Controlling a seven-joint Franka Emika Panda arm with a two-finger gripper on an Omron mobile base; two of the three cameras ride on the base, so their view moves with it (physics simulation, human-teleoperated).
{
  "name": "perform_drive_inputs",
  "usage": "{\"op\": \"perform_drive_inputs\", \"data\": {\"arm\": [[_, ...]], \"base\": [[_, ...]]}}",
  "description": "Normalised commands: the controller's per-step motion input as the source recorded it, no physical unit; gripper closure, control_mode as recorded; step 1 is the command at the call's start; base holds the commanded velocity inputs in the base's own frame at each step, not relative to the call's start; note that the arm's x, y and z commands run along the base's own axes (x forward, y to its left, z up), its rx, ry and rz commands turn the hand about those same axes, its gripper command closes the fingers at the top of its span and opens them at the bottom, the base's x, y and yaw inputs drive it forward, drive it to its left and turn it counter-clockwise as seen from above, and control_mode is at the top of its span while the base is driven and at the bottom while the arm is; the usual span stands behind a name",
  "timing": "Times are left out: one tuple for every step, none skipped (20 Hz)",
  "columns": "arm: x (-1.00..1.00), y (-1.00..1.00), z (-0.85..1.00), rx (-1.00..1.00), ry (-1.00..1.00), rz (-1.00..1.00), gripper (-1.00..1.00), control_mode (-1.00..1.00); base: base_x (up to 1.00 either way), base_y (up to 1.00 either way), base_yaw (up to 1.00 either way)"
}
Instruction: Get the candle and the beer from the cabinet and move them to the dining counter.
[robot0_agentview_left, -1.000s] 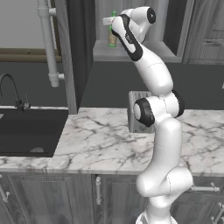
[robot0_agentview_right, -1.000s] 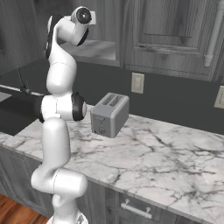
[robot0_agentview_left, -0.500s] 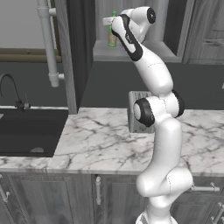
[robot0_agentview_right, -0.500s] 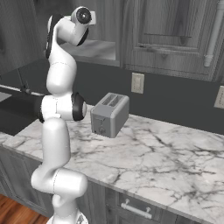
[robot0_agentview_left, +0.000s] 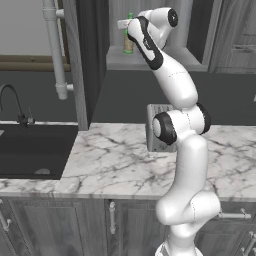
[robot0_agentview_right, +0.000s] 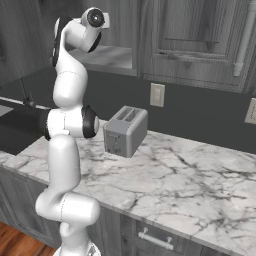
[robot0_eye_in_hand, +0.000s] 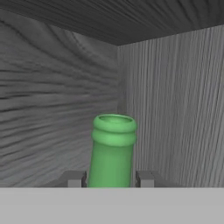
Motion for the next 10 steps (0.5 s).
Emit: {"op": "perform_drive_inputs", "data": {"arm": [[0.0, 0.0, 0.0, 0.0, -0.02, 0.0, 1.0, -1.0], [0.0, 0.0, 0.0, 0.0, -0.02, 0.0, 1.0, -1.0], [0.0, -0.02, 0.0, 0.0, -0.04, 0.0, 1.0, -1.0], [-0.12, -0.07, 0.0, 0.0, -0.06, 0.0, 1.0, -1.0], [-0.21, -0.17, 0.0, 0.0, -0.07, 0.0, 1.0, -1.0], [-0.27, -0.25, 0.0, 0.0, -0.09, 0.0, 1.0, -1.0], [-0.32, -0.34, 0.0, 0.0, -0.11, 0.0, 1.0, -1.0], [-0.44, -0.46, 0.0, 0.0, -0.09, 0.0, 1.0, -1.0], [-0.53, -0.54, 0.0, 0.0, -0.07, 0.0, 1.0, -1.0], [-0.55, -0.51, 0.0, 0.0, -0.04, 0.0, 1.0, -1.0]], "base": [[0.0, 0.0, 0.0], [0.0, 0.0, 0.0], [0.0, 0.0, 0.0], [0.0, 0.0, 0.0], [0.0, 0.0, 0.0], [0.0, 0.0, 0.0], [0.0, 0.0, 0.0], [0.0, 0.0, 0.0], [0.0, 0.0, 0.0], [0.0, 0.0, 0.0]]}}
